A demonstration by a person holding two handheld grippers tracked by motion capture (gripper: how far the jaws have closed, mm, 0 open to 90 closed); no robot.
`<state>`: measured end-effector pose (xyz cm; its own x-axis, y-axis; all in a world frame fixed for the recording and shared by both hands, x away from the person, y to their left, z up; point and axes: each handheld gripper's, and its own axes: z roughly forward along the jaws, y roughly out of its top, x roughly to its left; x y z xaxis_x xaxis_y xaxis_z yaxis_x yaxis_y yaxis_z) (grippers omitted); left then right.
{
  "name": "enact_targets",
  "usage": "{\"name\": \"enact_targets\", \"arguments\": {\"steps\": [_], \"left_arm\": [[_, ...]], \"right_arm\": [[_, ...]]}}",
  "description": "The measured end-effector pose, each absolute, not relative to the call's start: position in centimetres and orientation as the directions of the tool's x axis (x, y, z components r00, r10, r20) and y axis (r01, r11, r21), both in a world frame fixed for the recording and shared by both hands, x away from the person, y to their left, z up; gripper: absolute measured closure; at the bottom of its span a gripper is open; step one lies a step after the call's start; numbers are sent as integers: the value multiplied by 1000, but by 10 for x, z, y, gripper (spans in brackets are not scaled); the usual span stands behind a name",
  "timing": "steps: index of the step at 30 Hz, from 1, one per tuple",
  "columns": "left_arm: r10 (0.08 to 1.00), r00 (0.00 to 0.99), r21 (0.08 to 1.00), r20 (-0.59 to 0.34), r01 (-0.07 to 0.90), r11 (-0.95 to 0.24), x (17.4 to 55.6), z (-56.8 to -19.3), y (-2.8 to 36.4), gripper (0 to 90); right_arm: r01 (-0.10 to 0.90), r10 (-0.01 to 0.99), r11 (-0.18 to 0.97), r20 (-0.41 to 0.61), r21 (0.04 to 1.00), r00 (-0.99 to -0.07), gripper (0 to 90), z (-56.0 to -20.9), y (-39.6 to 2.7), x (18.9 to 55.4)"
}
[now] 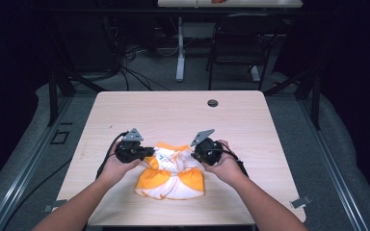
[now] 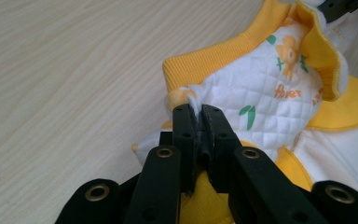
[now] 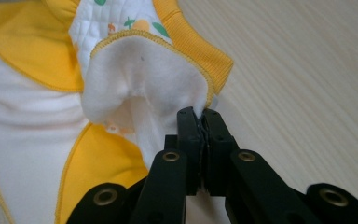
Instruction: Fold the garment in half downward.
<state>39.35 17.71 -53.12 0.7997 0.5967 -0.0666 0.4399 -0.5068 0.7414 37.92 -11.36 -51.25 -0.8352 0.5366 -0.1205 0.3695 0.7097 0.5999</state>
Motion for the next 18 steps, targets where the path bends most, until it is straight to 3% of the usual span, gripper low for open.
{"name": "enact_targets", "arguments": {"steps": [18], "left_arm": [[588, 803, 737, -93, 453, -502, 378, -547, 180, 827]], "right_arm": [[414, 559, 667, -49, 619, -828, 855, -530, -116, 365]]}}
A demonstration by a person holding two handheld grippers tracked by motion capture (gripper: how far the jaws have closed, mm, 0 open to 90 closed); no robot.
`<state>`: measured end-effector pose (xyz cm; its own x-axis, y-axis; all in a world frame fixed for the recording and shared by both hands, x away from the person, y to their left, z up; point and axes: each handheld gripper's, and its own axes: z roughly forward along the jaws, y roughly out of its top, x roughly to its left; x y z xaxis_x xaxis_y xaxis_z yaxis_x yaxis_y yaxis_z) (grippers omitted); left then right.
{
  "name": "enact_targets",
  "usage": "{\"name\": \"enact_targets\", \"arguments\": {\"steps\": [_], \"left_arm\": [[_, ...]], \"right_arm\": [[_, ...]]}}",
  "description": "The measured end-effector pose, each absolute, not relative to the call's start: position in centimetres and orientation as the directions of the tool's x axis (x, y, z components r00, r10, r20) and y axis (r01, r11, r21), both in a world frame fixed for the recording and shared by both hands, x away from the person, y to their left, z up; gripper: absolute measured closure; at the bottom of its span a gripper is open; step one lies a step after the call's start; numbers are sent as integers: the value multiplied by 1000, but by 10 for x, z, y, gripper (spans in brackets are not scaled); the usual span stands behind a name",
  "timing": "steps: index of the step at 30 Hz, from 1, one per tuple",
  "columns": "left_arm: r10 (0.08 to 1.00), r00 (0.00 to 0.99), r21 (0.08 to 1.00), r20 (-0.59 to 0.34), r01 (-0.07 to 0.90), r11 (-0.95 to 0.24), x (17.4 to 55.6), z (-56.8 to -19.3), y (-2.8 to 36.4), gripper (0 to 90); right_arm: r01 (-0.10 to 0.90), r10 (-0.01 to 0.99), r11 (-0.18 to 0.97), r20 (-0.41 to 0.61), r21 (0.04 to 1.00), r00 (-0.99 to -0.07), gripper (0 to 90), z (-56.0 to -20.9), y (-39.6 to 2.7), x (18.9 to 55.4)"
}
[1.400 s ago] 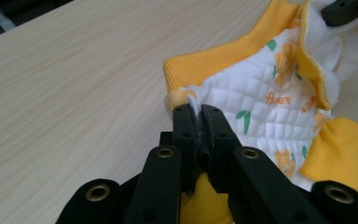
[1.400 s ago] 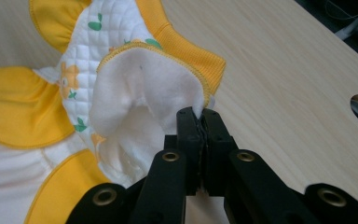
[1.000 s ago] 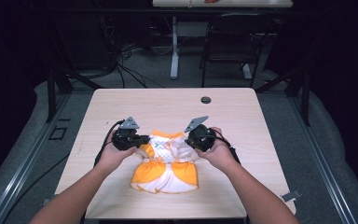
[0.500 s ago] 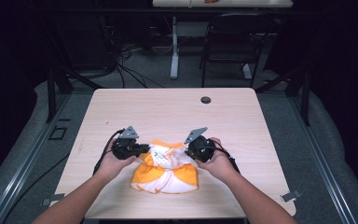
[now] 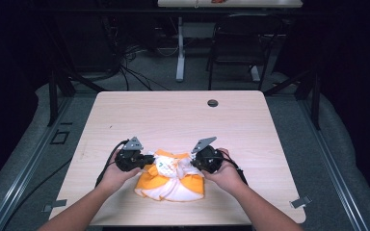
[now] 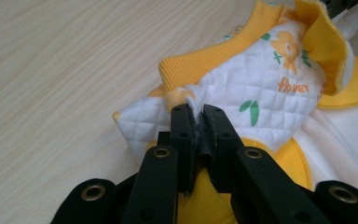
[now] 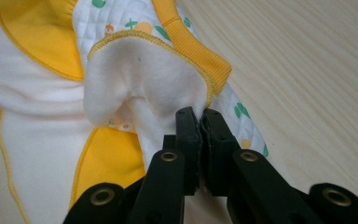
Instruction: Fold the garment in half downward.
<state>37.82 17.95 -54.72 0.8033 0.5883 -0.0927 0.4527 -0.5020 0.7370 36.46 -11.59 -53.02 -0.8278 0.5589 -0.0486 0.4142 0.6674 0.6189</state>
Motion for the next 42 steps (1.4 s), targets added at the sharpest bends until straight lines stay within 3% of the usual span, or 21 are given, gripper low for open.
{"name": "enact_targets", "arguments": {"steps": [7, 13, 24, 34, 42], "left_arm": [[589, 802, 746, -101, 452, -488, 378, -534, 182, 771], [604, 790, 761, -99, 452, -466, 381, -522, 185, 750], [666, 739, 720, -105, 518, -461, 405, -533, 185, 897], [645, 752, 687, -134, 540, -486, 410, -543, 178, 900], [615, 774, 707, -152, 519, -480, 399, -532, 182, 900]], "right_arm": [[428, 575, 623, -12, 655, -818, 746, -517, -123, 363], [433, 593, 580, 7, 690, -805, 711, -504, -130, 362], [490, 660, 552, 5, 675, -751, 888, -515, -128, 393], [547, 643, 576, 76, 608, -762, 897, -539, -120, 403], [523, 610, 580, 92, 624, -787, 897, -532, -121, 389]]}}
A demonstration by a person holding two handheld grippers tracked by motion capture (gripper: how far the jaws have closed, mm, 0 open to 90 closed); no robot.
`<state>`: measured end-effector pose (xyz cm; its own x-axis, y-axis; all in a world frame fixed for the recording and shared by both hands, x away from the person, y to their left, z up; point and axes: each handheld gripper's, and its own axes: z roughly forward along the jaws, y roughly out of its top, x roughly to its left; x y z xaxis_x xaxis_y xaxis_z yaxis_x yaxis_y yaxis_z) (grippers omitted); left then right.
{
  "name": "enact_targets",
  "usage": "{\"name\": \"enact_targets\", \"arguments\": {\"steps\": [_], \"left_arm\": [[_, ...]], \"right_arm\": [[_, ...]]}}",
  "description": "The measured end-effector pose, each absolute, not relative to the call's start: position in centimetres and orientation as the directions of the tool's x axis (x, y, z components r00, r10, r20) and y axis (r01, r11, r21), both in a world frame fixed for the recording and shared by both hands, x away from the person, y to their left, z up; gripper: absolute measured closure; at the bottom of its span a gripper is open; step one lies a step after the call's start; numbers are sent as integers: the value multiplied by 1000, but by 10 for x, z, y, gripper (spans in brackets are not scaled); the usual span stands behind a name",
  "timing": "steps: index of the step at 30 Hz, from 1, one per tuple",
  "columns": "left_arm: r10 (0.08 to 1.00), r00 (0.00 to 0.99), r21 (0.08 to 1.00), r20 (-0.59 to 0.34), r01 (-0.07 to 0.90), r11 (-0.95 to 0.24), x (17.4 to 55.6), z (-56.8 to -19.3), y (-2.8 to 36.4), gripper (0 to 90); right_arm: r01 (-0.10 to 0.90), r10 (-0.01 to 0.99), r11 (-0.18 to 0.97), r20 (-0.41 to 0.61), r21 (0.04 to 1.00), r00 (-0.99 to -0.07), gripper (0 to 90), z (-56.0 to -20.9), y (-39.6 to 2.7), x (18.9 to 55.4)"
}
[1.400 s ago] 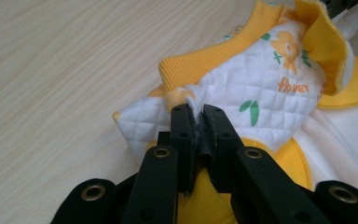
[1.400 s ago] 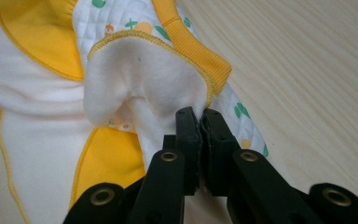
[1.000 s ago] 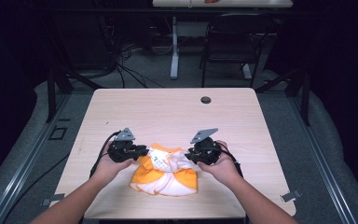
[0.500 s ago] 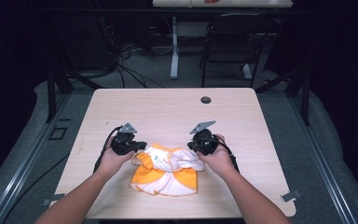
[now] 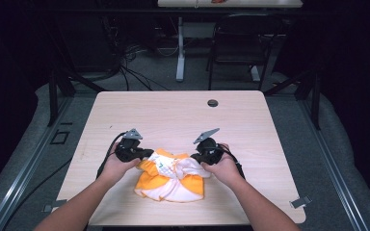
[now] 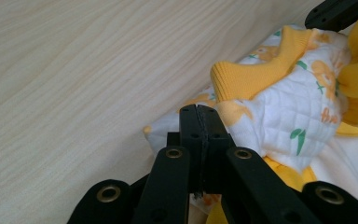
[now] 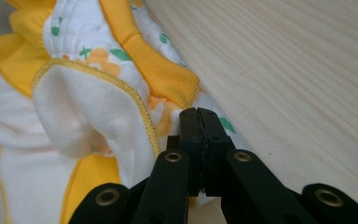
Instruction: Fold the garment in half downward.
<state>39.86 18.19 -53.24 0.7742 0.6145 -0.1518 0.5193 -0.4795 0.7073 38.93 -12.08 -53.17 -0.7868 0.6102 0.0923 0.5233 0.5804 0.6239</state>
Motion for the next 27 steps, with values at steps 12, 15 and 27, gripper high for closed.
{"name": "enact_targets", "arguments": {"steps": [12, 15, 27], "left_arm": [[557, 810, 737, -186, 490, -466, 371, -525, 189, 900], [541, 818, 744, -197, 484, -461, 363, -525, 190, 900], [508, 838, 739, -200, 469, -483, 341, -534, 189, 900]], "right_arm": [[457, 548, 582, 90, 673, -831, 897, -510, -123, 358], [445, 534, 586, 91, 677, -841, 897, -509, -122, 349], [430, 521, 590, 85, 684, -849, 894, -512, -122, 325]]}}
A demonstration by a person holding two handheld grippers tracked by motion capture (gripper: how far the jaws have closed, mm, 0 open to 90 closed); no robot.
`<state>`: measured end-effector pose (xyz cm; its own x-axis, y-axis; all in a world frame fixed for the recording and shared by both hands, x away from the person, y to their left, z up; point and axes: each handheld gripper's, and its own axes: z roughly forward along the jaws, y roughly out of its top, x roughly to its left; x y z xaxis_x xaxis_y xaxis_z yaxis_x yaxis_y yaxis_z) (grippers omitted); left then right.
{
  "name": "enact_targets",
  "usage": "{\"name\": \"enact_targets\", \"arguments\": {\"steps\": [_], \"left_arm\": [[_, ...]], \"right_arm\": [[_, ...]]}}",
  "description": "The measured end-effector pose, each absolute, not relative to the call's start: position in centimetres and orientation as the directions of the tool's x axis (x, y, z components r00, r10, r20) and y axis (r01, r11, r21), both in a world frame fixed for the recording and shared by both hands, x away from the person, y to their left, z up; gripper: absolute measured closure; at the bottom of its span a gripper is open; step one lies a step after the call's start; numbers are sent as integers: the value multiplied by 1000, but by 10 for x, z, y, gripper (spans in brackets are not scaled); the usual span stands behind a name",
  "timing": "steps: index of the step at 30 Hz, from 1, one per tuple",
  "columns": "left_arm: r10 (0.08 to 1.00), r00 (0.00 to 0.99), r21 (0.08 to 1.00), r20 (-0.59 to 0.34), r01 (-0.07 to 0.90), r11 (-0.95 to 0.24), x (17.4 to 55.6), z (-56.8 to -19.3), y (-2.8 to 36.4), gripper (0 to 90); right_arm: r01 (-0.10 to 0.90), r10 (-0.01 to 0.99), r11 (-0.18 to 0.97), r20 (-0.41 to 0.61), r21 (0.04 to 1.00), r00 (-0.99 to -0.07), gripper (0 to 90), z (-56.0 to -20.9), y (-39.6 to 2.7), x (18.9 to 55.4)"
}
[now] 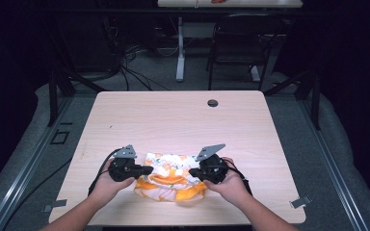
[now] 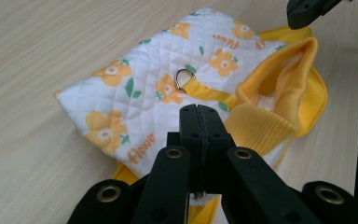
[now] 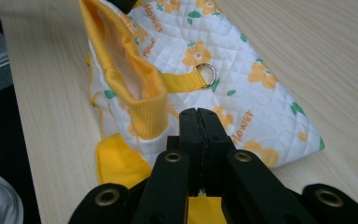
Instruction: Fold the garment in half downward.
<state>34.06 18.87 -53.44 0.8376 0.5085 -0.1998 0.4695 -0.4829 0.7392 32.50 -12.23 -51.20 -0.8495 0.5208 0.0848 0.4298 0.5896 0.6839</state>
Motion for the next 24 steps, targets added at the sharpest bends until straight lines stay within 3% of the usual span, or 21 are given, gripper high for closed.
{"name": "enact_targets", "arguments": {"steps": [24], "left_arm": [[519, 833, 700, -190, 486, -523, 321, -571, 196, 899]], "right_arm": [[448, 487, 637, 124, 627, -865, 898, -562, -113, 298]]}}
